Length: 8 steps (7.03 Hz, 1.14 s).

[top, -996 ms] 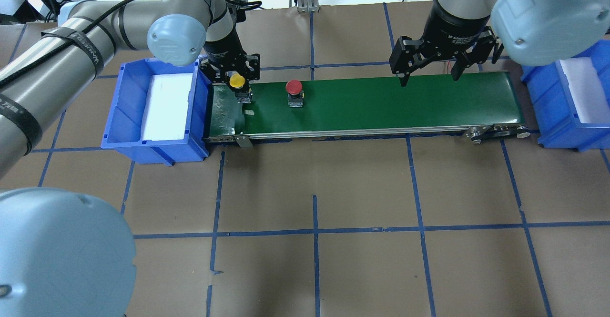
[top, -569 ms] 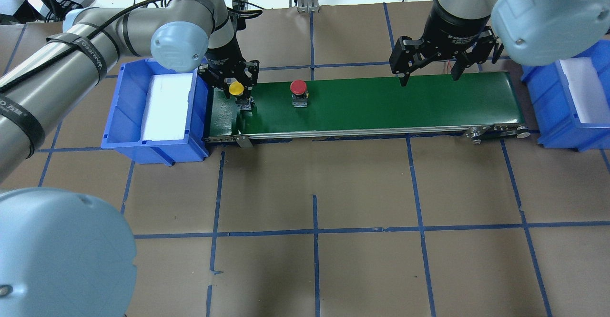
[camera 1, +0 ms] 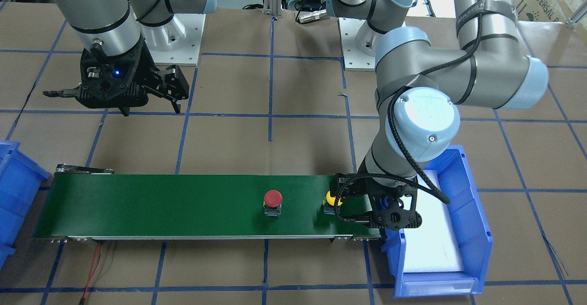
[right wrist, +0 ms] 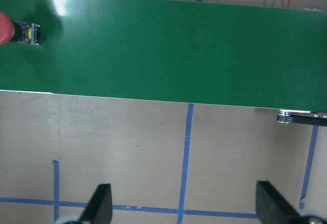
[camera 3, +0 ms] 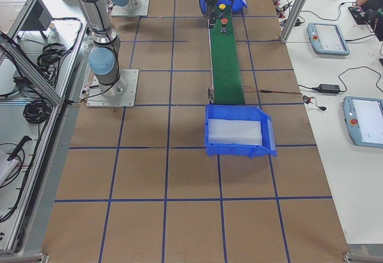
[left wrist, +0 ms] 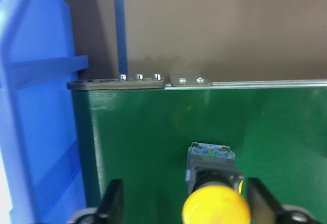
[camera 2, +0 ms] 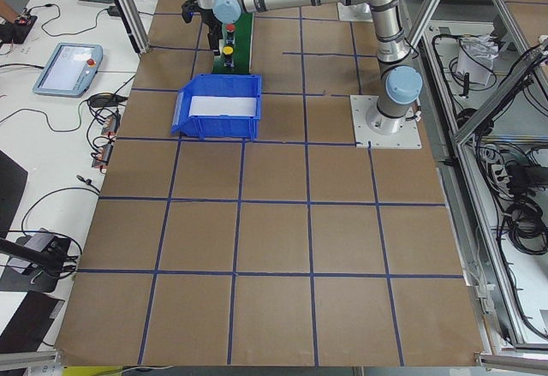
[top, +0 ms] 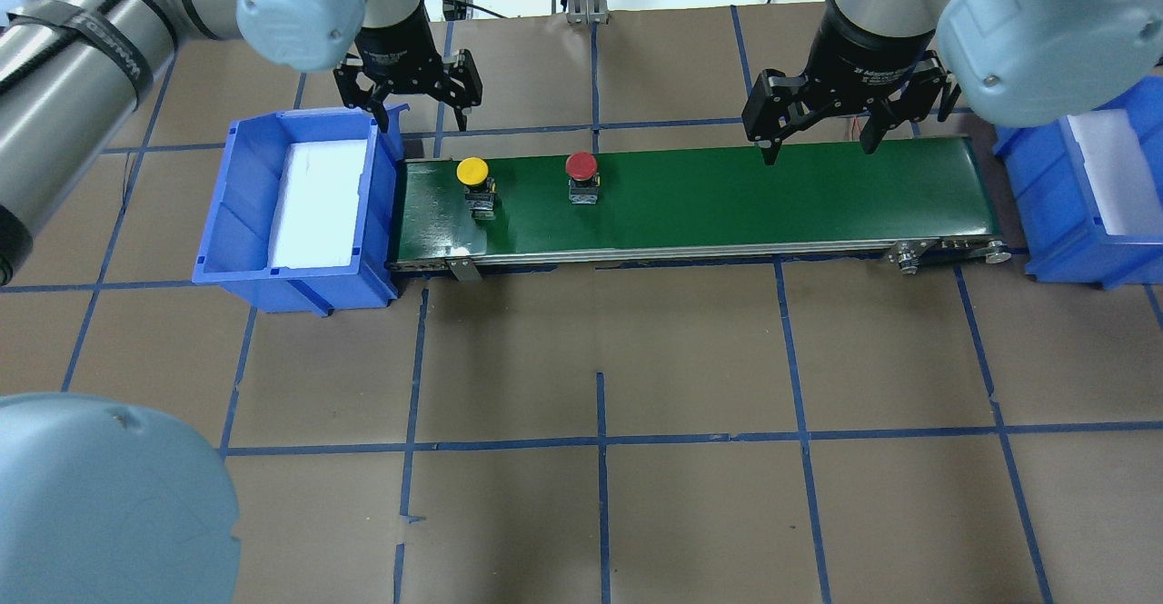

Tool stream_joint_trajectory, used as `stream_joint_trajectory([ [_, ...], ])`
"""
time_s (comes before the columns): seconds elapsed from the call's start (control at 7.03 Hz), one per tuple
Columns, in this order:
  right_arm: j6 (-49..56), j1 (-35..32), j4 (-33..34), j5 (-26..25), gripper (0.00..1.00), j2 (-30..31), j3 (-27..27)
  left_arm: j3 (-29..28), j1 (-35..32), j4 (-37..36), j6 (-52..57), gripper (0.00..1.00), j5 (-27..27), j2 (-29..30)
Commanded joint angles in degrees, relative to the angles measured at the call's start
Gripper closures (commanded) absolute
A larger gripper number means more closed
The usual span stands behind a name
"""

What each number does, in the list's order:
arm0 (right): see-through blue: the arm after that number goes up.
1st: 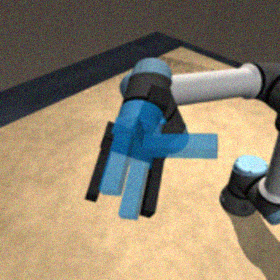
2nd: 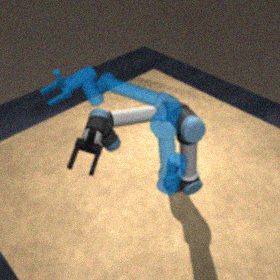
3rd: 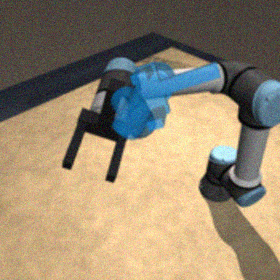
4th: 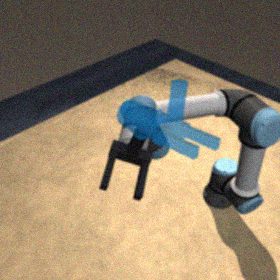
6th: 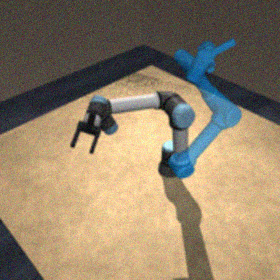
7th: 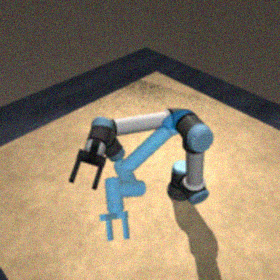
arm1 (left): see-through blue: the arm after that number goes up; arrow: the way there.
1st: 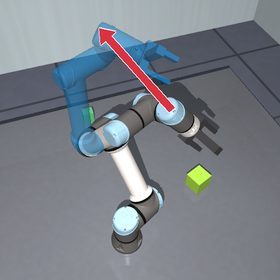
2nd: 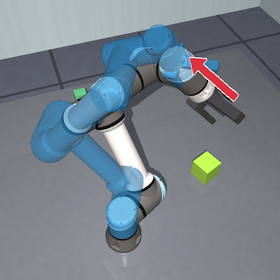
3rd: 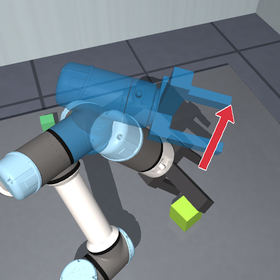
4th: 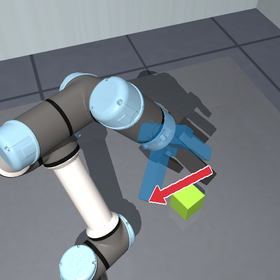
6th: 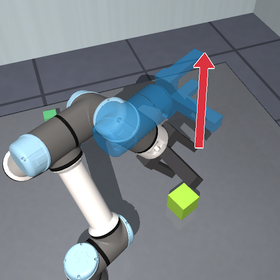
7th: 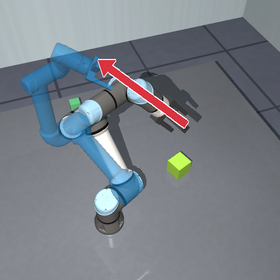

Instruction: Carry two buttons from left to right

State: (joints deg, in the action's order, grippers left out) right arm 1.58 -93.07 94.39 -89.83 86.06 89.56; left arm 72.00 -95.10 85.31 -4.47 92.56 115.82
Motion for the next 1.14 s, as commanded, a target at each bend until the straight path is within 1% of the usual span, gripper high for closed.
stream_joint_trajectory([
  [0.0,0.00,0.00,0.00,-0.08,0.00,-0.02,0.00,-3.36,1.92,8.19,3.99,0.00,0.44,-8.80],
  [0.14,0.00,0.00,0.00,-0.08,0.00,-0.02,0.00,-2.66,6.98,9.69,4.90,0.00,0.61,-12.95],
  [0.28,0.00,0.00,0.00,-0.08,0.00,0.07,0.00,-0.39,7.82,14.75,4.99,0.00,0.52,-17.08],
  [0.43,0.00,0.00,0.00,-0.08,0.00,-0.02,0.00,4.42,7.56,14.62,5.17,0.00,0.52,-20.69],
  [0.57,0.00,0.00,0.00,-0.08,0.00,-0.02,0.00,8.64,7.39,14.10,4.73,0.00,0.35,-21.25],
  [0.71,0.00,0.00,0.00,0.01,0.00,-0.02,0.00,10.86,6.43,13.75,4.99,0.00,-0.35,-23.43],
  [0.85,-0.09,0.00,0.00,0.01,0.00,-0.02,0.00,11.75,3.89,13.92,5.25,0.00,-0.27,-25.80],
  [1.0,-0.09,0.00,0.00,0.01,0.00,-0.02,0.00,13.50,3.70,13.66,4.56,0.00,-0.97,-27.13],
])
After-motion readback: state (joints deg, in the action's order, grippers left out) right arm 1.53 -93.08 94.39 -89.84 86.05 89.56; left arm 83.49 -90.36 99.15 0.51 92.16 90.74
